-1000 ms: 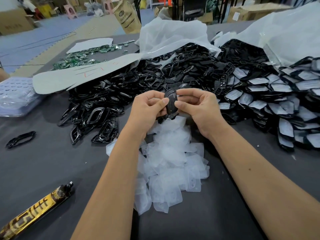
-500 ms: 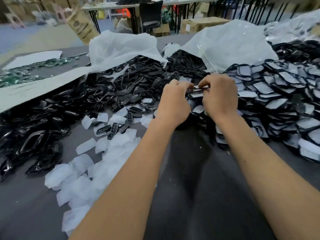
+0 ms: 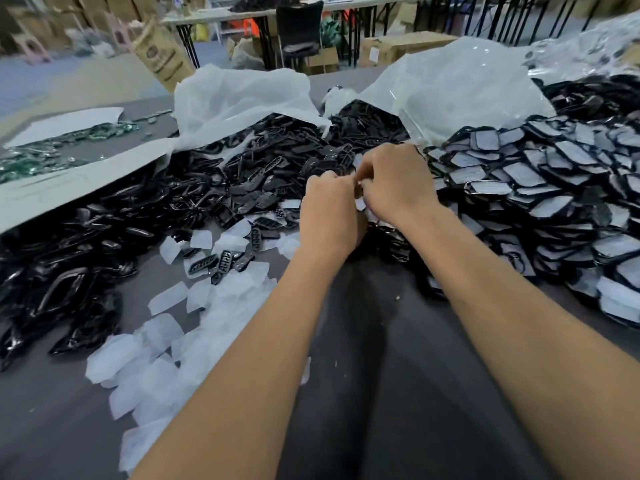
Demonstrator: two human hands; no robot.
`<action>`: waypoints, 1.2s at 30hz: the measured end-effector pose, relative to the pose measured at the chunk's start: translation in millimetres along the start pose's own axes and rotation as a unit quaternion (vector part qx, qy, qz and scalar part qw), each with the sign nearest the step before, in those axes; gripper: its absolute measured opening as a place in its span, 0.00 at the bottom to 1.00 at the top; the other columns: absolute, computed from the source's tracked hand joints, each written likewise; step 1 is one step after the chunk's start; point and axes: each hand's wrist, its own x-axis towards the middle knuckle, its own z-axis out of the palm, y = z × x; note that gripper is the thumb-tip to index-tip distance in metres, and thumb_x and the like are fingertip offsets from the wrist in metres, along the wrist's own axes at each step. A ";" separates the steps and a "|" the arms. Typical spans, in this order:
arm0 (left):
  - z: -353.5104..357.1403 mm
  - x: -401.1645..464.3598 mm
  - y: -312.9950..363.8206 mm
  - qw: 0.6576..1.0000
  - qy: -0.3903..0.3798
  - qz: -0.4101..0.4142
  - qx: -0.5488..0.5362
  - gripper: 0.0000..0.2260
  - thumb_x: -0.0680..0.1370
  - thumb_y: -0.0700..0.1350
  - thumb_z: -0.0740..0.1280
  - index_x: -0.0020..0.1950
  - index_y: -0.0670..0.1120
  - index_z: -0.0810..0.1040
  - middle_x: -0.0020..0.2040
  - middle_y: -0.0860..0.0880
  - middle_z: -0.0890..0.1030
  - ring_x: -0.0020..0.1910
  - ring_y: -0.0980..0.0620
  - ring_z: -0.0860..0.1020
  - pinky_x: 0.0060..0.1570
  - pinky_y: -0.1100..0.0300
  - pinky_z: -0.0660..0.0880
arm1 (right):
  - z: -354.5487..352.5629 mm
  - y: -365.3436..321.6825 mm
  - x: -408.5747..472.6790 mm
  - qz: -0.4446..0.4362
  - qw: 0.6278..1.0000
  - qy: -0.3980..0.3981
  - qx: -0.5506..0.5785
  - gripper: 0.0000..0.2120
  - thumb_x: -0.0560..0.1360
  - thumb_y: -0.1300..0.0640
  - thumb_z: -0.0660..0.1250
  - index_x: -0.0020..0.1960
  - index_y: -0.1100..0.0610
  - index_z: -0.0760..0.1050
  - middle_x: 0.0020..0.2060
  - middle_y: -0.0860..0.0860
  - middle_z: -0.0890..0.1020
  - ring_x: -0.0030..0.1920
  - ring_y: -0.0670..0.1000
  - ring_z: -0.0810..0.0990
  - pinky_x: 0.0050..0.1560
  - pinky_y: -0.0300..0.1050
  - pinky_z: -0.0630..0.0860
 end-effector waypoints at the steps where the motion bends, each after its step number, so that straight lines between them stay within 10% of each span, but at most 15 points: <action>1: -1.9 -0.3 -4.2 0.999 0.002 -0.013 0.034 0.10 0.74 0.38 0.64 0.50 0.45 0.82 0.48 0.41 0.78 0.51 0.40 0.76 0.47 0.54 0.69 | 5.7 -8.0 1.6 -0.019 1.000 -0.017 -0.014 0.14 0.73 0.64 0.68 0.51 0.51 0.87 0.48 0.54 0.86 0.53 0.58 0.83 0.50 0.48 0.80; 7: -6.9 -2.2 -34.6 0.994 -0.015 -0.080 0.075 0.09 0.76 0.43 0.67 0.55 0.42 0.76 0.54 0.41 0.82 0.55 0.37 0.78 0.51 0.50 0.70 | 32.8 -36.9 11.4 -0.088 0.983 -0.124 -0.105 0.10 0.76 0.64 0.64 0.51 0.53 0.80 0.50 0.55 0.83 0.58 0.60 0.79 0.48 0.51 0.72; 18: -23.5 -11.2 -42.2 0.981 0.041 -0.156 -0.108 0.14 0.70 0.34 0.66 0.56 0.39 0.72 0.48 0.41 0.81 0.48 0.38 0.79 0.49 0.44 0.75 | 35.3 -33.9 9.9 -0.113 0.990 -0.062 -0.053 0.08 0.75 0.58 0.69 0.52 0.52 0.86 0.48 0.54 0.85 0.57 0.59 0.80 0.53 0.50 0.79; 25: -67.4 -41.9 -98.1 0.962 0.073 -0.232 -0.125 0.14 0.71 0.36 0.66 0.56 0.45 0.74 0.46 0.47 0.82 0.48 0.45 0.80 0.46 0.48 0.78 | 55.7 -105.8 -9.2 -0.083 0.976 -0.031 0.197 0.10 0.67 0.60 0.68 0.33 0.60 0.69 0.29 0.54 0.76 0.32 0.54 0.72 0.35 0.47 0.70; 30: -113.4 -81.6 -145.5 0.953 0.077 -0.285 -0.075 0.10 0.73 0.38 0.67 0.54 0.45 0.76 0.47 0.47 0.82 0.46 0.48 0.78 0.37 0.60 0.71 | 79.4 -162.1 -36.5 -0.116 0.949 -0.104 0.275 0.14 0.69 0.61 0.71 0.31 0.58 0.67 0.28 0.52 0.73 0.30 0.50 0.67 0.35 0.46 0.65; 36: -160.3 -120.3 -179.8 0.911 -0.035 -0.385 0.146 0.07 0.75 0.42 0.68 0.51 0.43 0.74 0.56 0.39 0.78 0.55 0.37 0.76 0.45 0.49 0.71 | 93.5 -202.1 -62.9 -0.166 0.923 -0.184 0.295 0.18 0.68 0.63 0.70 0.29 0.55 0.62 0.26 0.48 0.68 0.30 0.47 0.64 0.29 0.40 0.60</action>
